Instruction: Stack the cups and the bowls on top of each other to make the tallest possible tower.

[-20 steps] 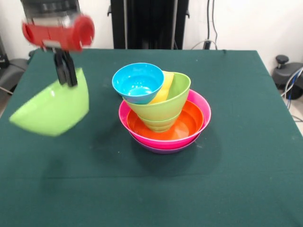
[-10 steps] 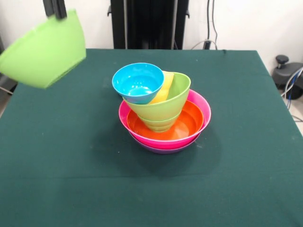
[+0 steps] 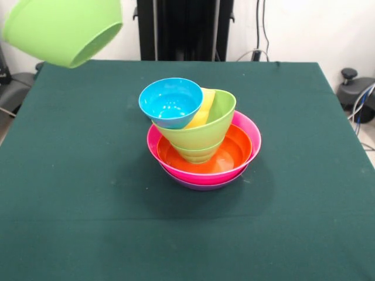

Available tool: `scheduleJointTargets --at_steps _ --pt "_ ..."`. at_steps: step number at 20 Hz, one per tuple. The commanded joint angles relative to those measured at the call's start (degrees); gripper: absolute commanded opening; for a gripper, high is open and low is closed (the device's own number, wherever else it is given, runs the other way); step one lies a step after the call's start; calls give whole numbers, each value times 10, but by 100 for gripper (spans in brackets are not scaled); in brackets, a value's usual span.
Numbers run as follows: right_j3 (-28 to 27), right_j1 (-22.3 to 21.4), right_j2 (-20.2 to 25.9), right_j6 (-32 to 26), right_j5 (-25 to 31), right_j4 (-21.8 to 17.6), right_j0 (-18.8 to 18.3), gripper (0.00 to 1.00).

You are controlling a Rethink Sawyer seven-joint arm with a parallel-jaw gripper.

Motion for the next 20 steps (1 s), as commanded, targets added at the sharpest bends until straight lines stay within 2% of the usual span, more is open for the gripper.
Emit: scheduleJointTargets --at_steps 1,6,20 --pt "116 -25 -2 -35 -10 5 32 0" --pt "142 -33 -7 -17 -37 6 41 0" --pt "163 -27 -21 -2 -74 -3 57 0"
